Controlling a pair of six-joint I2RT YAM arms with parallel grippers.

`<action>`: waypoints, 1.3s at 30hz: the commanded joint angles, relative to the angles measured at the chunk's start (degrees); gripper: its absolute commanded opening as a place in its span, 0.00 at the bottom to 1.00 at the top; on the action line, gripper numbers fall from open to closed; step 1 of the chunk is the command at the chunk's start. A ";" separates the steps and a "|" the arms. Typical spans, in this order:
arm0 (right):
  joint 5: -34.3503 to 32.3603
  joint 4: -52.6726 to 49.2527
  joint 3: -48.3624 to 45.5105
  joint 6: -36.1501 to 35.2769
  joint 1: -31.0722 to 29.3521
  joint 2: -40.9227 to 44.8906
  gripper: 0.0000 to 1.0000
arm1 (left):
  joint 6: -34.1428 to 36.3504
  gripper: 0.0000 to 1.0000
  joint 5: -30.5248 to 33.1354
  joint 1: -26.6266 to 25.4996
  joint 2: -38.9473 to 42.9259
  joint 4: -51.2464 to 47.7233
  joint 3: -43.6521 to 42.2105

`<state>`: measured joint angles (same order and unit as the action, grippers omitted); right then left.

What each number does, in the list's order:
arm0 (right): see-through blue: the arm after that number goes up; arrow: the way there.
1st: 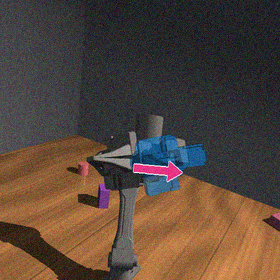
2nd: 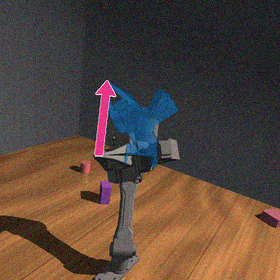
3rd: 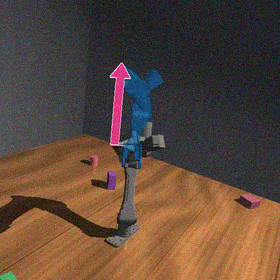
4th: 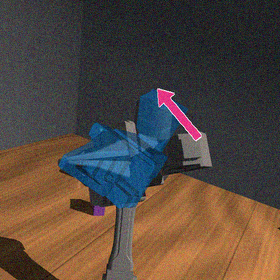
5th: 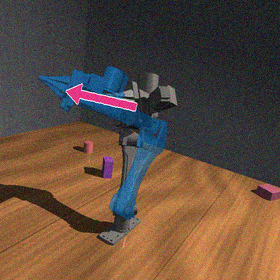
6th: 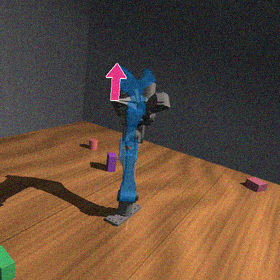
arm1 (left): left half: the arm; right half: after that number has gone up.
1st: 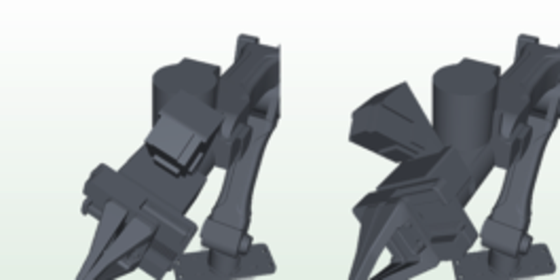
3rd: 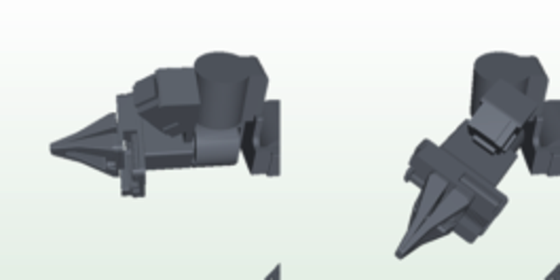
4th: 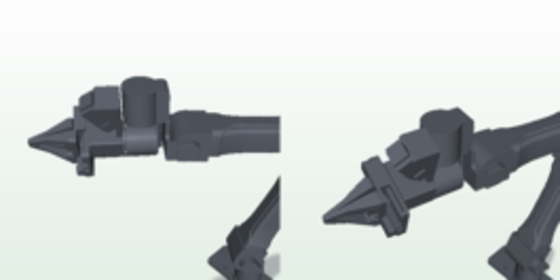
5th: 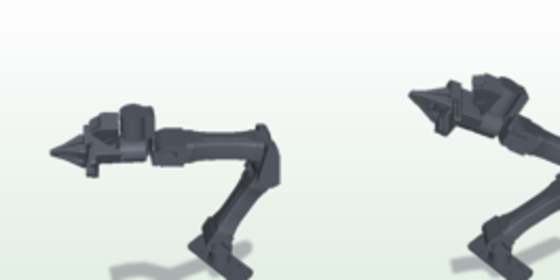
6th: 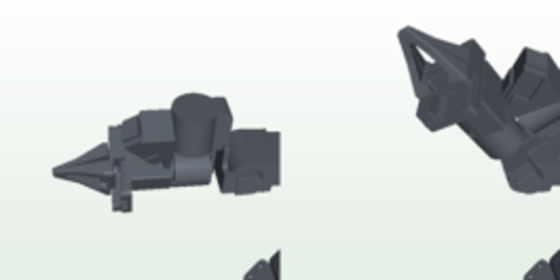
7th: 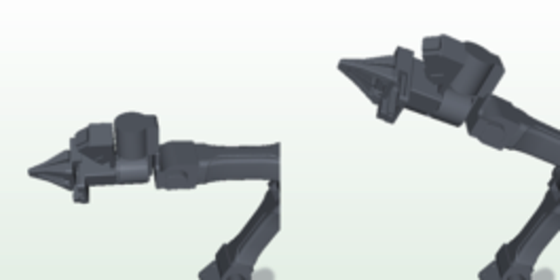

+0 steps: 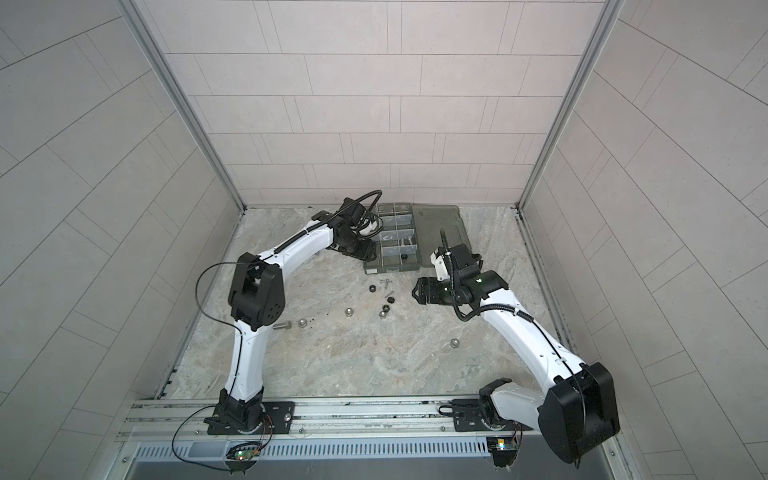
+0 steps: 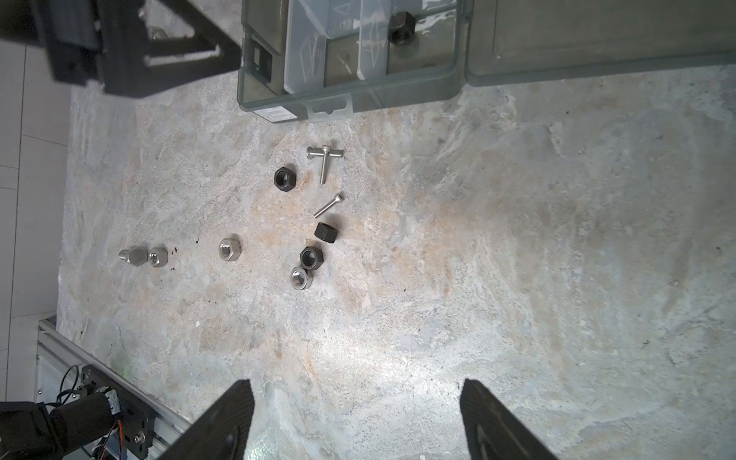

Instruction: Sort the screws and nuts into containers

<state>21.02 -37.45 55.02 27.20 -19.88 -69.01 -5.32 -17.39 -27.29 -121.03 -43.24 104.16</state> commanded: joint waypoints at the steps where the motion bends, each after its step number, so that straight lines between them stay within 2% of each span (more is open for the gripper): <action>1: -2.79 0.49 1.86 1.16 -1.01 -1.45 0.78 | -5.77 0.64 1.85 0.09 10.33 5.01 -9.85; 4: -4.27 1.29 2.37 1.55 -2.67 -3.20 0.70 | -8.19 0.64 4.01 0.04 17.14 6.95 -18.30; 8: -7.14 1.76 4.42 2.08 -5.43 -6.91 0.65 | -10.20 0.66 4.99 -0.28 25.55 8.17 -27.28; 9: -7.82 2.06 5.25 2.26 -6.26 -8.35 0.63 | -10.55 0.69 4.97 -0.37 27.38 8.23 -29.30; 11: -8.87 2.08 7.42 2.91 -7.65 -11.55 0.61 | -10.52 0.82 4.22 -0.78 31.46 8.18 -31.99; 15: -10.03 0.95 12.98 3.19 -9.45 -19.40 0.54 | -10.31 0.91 3.77 -1.01 39.30 7.04 -35.55; 16: -9.74 0.51 14.47 3.05 -9.77 -21.74 0.53 | -10.33 0.97 3.79 -1.01 41.07 6.28 -35.94; 17: -9.75 -0.03 15.94 3.18 -10.01 -23.68 0.52 | -10.24 1.00 3.96 -1.01 42.50 5.41 -36.14; 23: -10.96 -0.25 23.28 4.58 -12.00 -34.08 0.46 | -9.29 1.00 6.25 -1.01 51.22 0.14 -38.38; 29: -13.53 -0.67 28.89 6.34 -13.29 -40.45 0.42 | -8.79 1.00 7.96 -0.97 59.66 1.85 -42.98; 39: -16.90 -0.93 33.60 8.61 -14.55 -48.26 0.36 | -5.49 1.00 5.74 -0.97 60.54 0.56 -41.06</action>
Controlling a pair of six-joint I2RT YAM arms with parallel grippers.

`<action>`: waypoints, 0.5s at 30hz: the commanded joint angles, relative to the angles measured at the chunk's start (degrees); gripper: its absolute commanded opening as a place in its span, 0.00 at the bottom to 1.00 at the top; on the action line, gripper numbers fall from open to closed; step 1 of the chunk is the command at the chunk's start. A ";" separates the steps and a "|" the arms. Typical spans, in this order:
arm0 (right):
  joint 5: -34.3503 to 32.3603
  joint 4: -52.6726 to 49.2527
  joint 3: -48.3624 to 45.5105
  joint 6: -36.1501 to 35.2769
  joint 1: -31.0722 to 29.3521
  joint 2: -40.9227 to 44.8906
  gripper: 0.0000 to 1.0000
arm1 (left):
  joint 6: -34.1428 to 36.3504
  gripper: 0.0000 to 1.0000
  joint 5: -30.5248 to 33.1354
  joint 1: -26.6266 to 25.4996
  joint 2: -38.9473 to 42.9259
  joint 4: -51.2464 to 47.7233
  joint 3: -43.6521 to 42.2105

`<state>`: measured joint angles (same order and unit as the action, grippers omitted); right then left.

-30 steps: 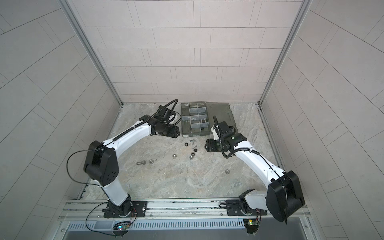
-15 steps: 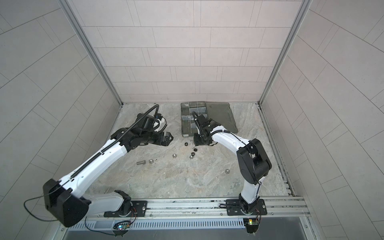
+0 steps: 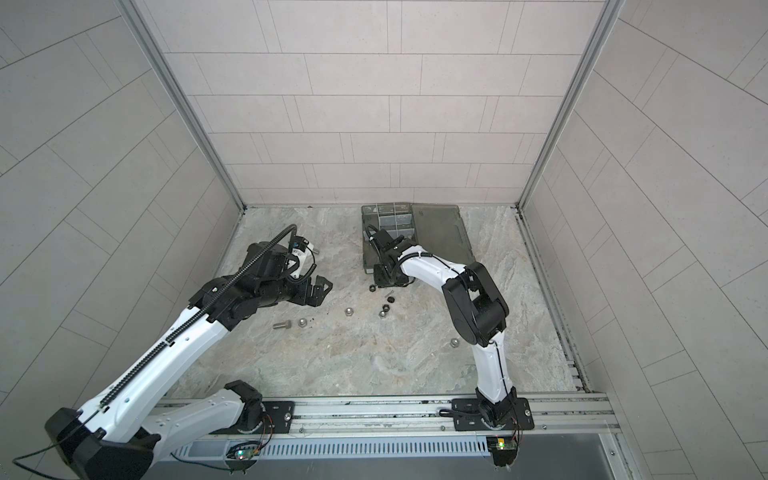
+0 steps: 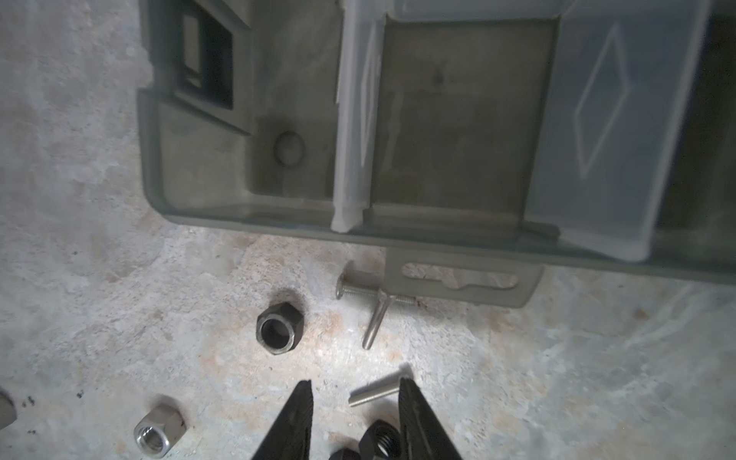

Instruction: Sort the screws and nuts into containers

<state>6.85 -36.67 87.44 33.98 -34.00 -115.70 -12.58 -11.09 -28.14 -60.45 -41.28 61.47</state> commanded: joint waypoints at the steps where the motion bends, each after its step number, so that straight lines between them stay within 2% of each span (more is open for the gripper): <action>1: -3.10 -1.65 1.37 1.89 -0.45 -1.93 0.36 | 1.75 1.00 -0.89 -0.14 -0.14 -1.12 1.63; 15: -4.76 -2.80 5.48 1.44 0.49 -7.55 0.30 | 2.20 1.00 -3.08 -0.34 -3.53 -0.29 3.55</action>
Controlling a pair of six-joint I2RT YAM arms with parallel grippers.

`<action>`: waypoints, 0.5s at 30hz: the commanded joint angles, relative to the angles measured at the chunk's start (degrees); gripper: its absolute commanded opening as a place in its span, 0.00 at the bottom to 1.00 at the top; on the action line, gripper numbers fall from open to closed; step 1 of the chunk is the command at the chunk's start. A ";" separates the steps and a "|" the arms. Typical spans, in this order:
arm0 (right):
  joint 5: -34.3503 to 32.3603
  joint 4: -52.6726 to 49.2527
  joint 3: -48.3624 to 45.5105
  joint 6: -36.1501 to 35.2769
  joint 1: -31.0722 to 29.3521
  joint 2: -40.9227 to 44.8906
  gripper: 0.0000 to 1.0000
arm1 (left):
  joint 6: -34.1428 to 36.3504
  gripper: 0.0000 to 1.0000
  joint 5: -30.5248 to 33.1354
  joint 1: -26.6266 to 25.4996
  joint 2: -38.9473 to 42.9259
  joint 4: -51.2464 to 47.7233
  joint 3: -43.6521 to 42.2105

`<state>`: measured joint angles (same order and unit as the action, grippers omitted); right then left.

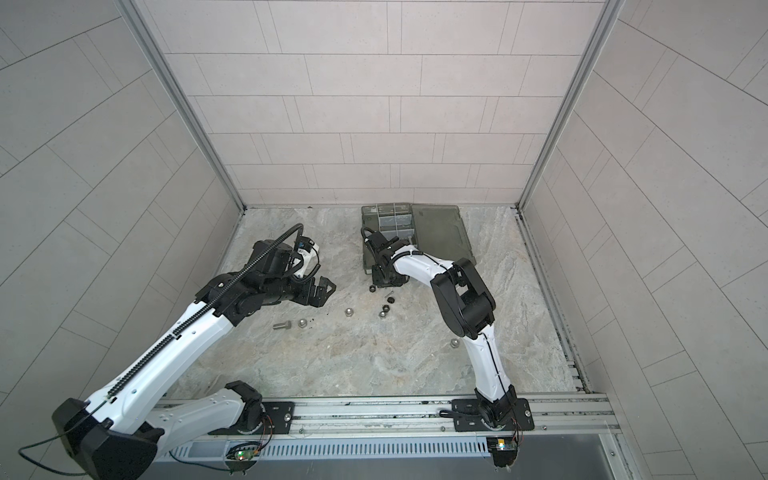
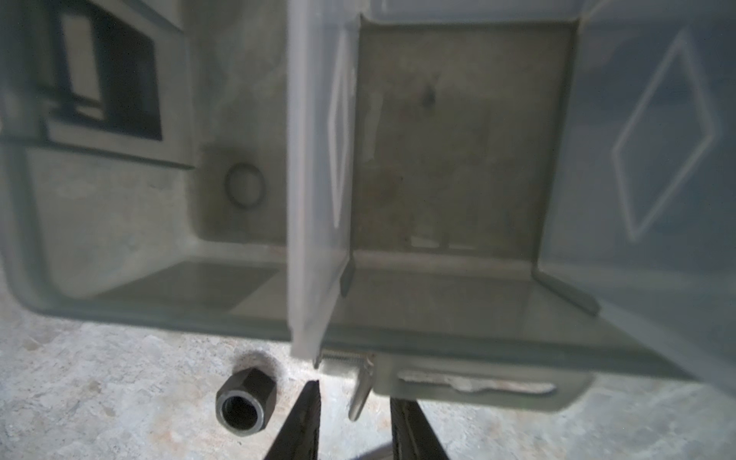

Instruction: Sort the screws and nuts into containers

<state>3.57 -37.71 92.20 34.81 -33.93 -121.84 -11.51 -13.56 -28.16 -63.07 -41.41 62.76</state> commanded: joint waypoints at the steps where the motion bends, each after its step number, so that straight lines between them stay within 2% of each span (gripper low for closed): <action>1: -1.30 -1.73 0.78 0.62 0.71 -1.59 0.30 | 1.21 1.00 -0.73 -0.34 -1.29 -0.34 2.59; 8: -0.21 -1.57 1.18 -0.17 2.25 -2.57 0.28 | 1.31 1.00 -0.41 -0.32 -3.17 -0.25 3.67; 15: 1.96 -1.25 0.11 0.43 2.93 -2.99 0.22 | 1.31 1.00 -0.12 -0.34 -4.69 -0.31 4.13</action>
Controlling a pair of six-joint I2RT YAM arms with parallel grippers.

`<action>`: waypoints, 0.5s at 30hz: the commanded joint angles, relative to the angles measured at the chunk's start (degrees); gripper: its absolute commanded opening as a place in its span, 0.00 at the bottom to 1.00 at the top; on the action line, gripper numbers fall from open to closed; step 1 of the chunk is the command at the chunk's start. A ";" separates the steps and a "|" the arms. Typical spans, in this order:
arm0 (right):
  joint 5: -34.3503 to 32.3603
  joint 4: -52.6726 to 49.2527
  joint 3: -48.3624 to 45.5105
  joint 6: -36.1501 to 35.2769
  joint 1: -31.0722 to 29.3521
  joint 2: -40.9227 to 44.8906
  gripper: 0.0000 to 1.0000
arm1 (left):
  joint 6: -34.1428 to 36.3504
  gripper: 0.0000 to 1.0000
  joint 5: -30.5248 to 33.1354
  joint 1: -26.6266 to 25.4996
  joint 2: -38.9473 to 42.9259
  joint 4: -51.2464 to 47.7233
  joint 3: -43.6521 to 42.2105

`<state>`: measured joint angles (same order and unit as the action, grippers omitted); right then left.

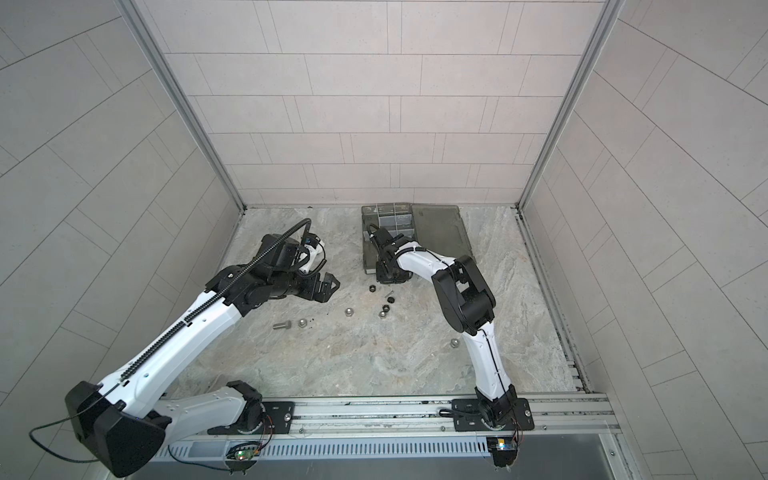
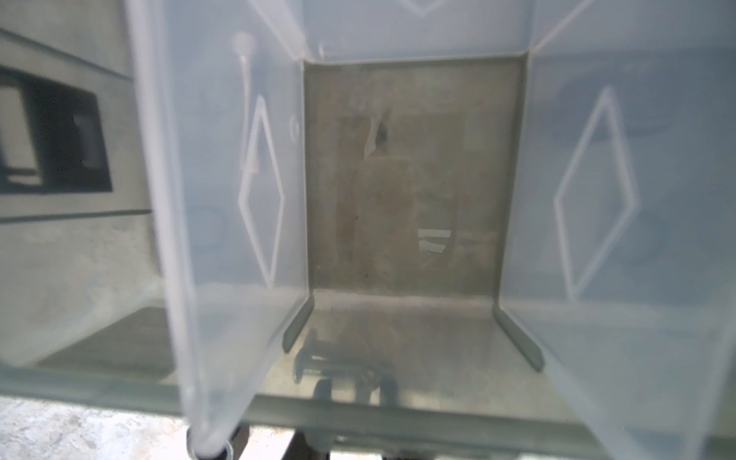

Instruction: Sort the screws and nuts into containers

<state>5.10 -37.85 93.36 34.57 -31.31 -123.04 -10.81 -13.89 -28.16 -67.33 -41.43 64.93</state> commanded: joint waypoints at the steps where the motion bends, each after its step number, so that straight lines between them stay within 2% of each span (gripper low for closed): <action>1: 0.36 -1.17 -1.52 0.91 0.35 -1.76 0.21 | 0.61 1.00 0.25 -0.29 -0.65 -0.23 2.10; 3: 0.22 -0.99 -2.33 1.16 0.33 -1.67 0.20 | 0.53 1.00 0.18 -0.31 -1.00 -0.23 2.35; 10: -0.26 -1.93 -2.93 1.56 0.39 -1.87 0.07 | 0.39 1.00 0.44 -0.31 -1.31 -0.56 3.09; 15: -0.84 -2.54 -2.92 1.13 0.38 -1.03 0.03 | 0.27 1.00 0.86 -0.36 -0.93 -0.76 3.01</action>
<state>5.02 -37.80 92.58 35.18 -30.96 -122.78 -10.66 -13.74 -28.16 -68.69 -41.45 66.32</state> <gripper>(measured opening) 0.050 0.998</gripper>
